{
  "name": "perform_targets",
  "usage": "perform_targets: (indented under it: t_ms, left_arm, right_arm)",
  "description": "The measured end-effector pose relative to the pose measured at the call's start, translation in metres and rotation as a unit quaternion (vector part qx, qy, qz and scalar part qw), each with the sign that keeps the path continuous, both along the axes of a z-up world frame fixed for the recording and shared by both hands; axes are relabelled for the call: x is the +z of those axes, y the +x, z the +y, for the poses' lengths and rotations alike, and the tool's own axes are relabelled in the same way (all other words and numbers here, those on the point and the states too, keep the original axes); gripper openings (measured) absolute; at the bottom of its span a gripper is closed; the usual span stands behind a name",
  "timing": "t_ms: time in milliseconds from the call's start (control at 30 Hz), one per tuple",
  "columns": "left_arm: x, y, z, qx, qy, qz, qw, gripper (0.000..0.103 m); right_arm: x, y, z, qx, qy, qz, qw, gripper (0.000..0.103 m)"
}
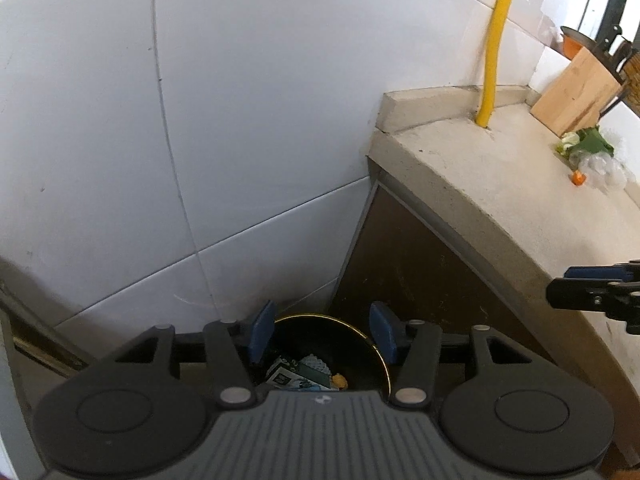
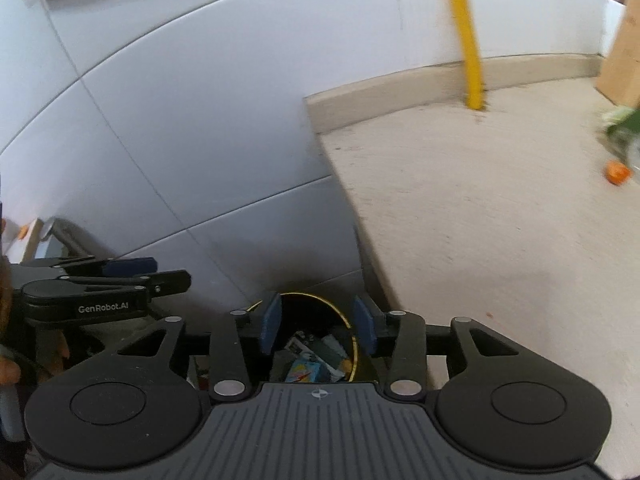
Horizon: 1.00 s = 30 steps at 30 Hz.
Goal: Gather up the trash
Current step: 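Open both grippers over the bin to drop the carton and peel, then move both tools back to the counter toward the bok choy and bags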
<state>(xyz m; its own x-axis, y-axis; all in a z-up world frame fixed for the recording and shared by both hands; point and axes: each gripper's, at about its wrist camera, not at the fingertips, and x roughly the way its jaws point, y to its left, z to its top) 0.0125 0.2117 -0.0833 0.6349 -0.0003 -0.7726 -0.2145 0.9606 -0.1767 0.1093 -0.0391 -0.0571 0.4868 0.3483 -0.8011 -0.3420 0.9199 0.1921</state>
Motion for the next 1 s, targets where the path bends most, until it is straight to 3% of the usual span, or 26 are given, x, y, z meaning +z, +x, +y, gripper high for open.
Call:
perform_targets:
  t_ms: [300,600,833,1000]
  left_arm:
    - [0.000,0.001,-0.014,-0.026,0.034,0.002,0.9991,0.047]
    - [0.003,-0.003,-0.030,-0.051,0.067,-0.015,0.9963,0.047]
    - [0.006,0.000,-0.038,-0.062,0.061,-0.015,0.9961,0.048]
    - [0.026,-0.001,-0.053,-0.066,0.049,-0.036,0.9960,0.048]
  right_arm:
    - [0.010,-0.022,-0.018,-0.032,0.009,-0.023,0.999,0.064]
    - [0.025,-0.046,-0.043,-0.050,0.018,-0.044,0.998,0.069]
    - [0.036,-0.048,-0.079,-0.076,0.029,-0.059,0.995,0.070]
    - [0.047,-0.041,-0.110,-0.106,0.027,-0.069,0.992,0.071]
